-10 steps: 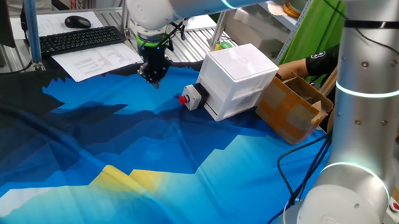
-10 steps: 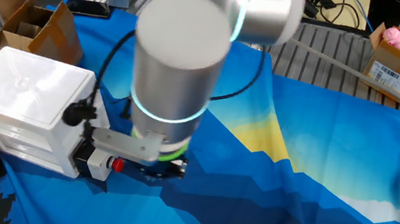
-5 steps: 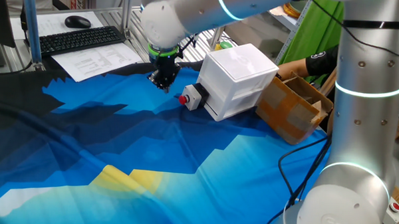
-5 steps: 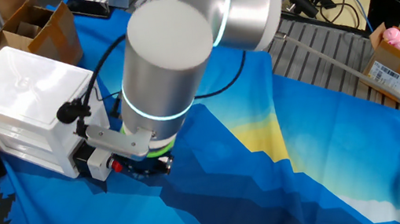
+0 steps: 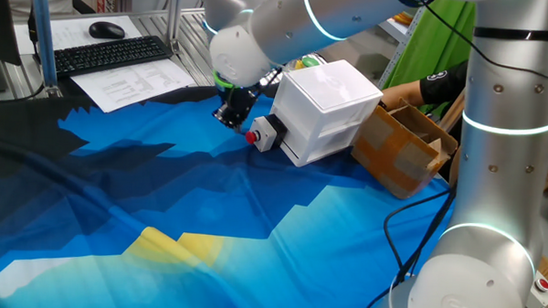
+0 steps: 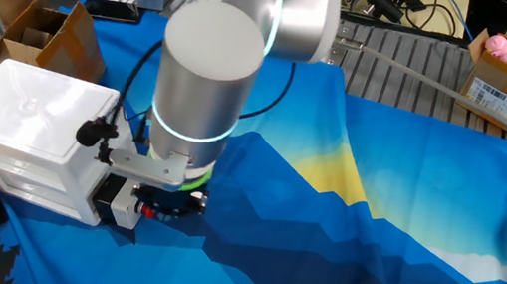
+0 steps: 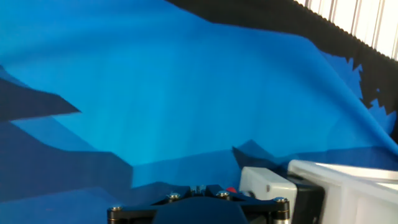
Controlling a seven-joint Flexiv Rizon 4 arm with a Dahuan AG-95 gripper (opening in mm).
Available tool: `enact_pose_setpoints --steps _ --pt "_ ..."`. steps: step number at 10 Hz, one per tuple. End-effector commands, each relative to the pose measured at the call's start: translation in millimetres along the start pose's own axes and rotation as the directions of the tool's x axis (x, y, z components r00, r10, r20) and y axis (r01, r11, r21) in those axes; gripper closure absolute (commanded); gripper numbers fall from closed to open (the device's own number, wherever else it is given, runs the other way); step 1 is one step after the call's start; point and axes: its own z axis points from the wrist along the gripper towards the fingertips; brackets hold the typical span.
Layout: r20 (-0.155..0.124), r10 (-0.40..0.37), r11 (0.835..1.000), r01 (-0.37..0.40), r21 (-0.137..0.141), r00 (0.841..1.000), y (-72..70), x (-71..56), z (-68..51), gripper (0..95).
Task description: Press the button horizontally
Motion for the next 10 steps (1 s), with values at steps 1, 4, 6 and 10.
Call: enact_pose_setpoints --steps 1,4,6,10 --pt "0.004 -0.007 1.000 0.007 0.000 1.000 -5.5 3.2 3.1 95.0" --pt "0.007 0.020 1.000 -0.020 -0.024 1.000 -3.6 2.1 2.1 95.0" --pt "-0.031 0.088 0.992 -0.091 -0.087 0.996 -3.6 2.1 2.1 95.0" --pt "-0.141 0.158 0.975 -0.177 -0.131 0.977 -3.6 2.1 2.1 95.0"
